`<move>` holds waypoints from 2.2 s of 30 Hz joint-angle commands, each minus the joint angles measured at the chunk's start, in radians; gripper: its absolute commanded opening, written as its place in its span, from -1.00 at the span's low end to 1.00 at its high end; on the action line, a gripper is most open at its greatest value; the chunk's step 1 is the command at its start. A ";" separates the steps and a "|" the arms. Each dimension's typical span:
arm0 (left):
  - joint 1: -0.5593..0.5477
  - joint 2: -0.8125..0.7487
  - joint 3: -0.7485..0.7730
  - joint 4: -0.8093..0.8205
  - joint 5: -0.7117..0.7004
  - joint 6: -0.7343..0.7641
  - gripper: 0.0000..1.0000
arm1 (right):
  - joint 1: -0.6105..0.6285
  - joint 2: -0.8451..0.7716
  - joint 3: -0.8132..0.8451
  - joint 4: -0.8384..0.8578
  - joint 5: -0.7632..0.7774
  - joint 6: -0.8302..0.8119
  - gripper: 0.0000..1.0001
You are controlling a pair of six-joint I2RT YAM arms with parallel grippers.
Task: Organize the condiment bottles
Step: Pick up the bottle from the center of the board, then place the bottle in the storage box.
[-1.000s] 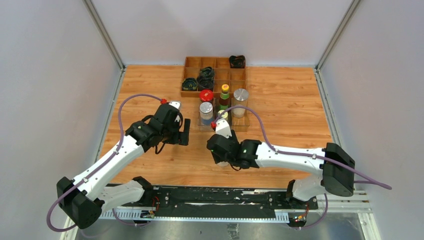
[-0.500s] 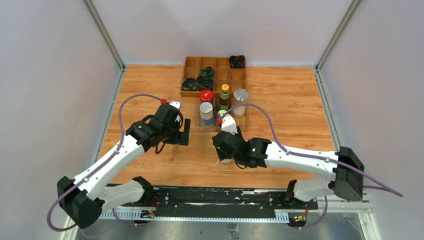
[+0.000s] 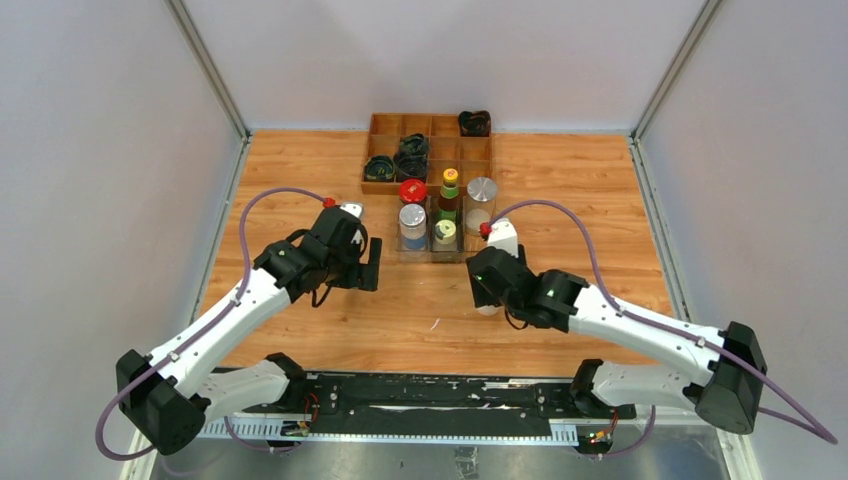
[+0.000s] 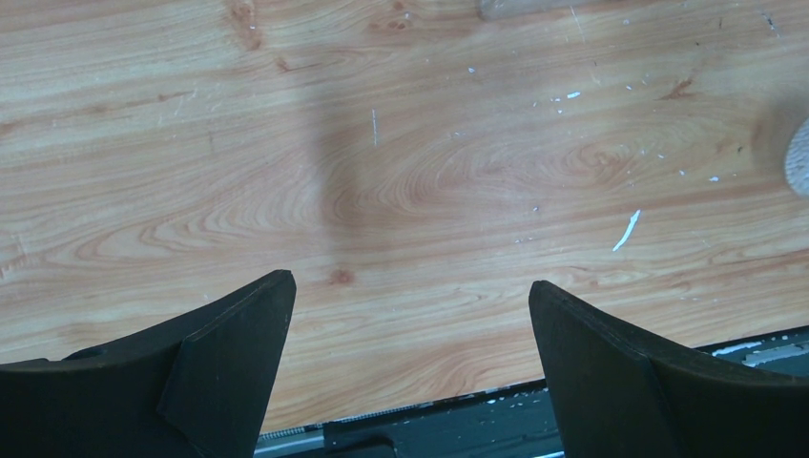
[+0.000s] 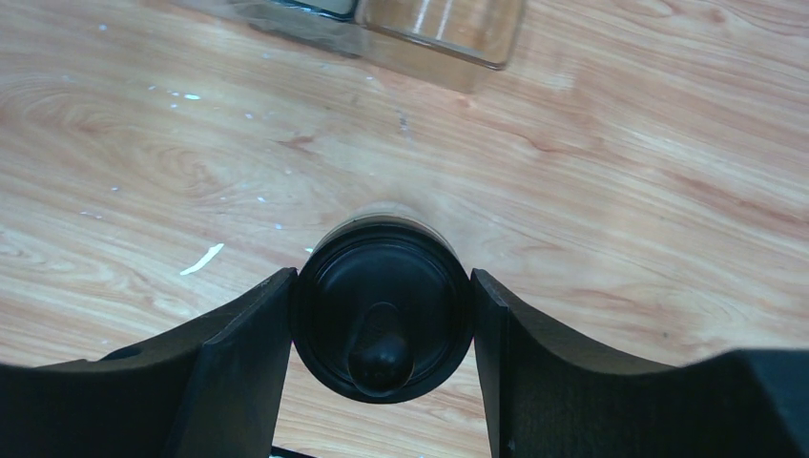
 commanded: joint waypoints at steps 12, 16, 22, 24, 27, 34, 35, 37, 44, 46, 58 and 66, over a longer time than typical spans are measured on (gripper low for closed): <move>0.006 0.035 0.017 0.031 0.021 -0.001 1.00 | -0.091 -0.169 -0.113 -0.091 -0.078 -0.004 0.09; 0.006 0.041 0.017 0.037 0.024 -0.001 1.00 | -0.077 -0.168 -0.137 -0.116 -0.127 0.032 0.08; 0.006 0.043 0.005 0.050 0.031 -0.003 1.00 | 0.010 -0.181 -0.171 -0.143 -0.092 0.100 0.08; 0.006 0.043 0.002 0.054 0.031 -0.003 1.00 | 0.033 -0.180 -0.171 -0.147 -0.081 0.112 0.07; 0.006 0.046 -0.004 0.063 0.035 -0.003 1.00 | 0.051 -0.165 -0.151 -0.154 -0.074 0.115 0.07; 0.005 0.051 -0.011 0.074 0.035 -0.002 1.00 | 0.063 -0.084 -0.055 -0.158 -0.045 0.071 0.07; 0.006 0.051 -0.011 0.075 0.035 -0.001 1.00 | 0.063 -0.067 -0.040 -0.158 -0.035 0.063 0.07; 0.006 0.051 -0.012 0.076 0.037 -0.003 1.00 | 0.063 -0.027 -0.008 -0.159 -0.019 0.046 0.07; 0.006 0.040 -0.023 0.079 0.036 -0.003 1.00 | 0.043 0.067 0.093 -0.145 0.001 -0.018 0.08; 0.006 0.038 -0.022 0.078 0.035 -0.001 1.00 | 0.022 0.079 0.114 -0.138 -0.010 -0.036 0.08; 0.007 0.032 -0.022 0.079 0.038 -0.003 1.00 | -0.119 0.119 0.214 -0.106 -0.074 -0.151 0.08; 0.006 0.032 -0.022 0.077 0.034 -0.003 1.00 | -0.169 0.151 0.275 -0.092 -0.112 -0.191 0.08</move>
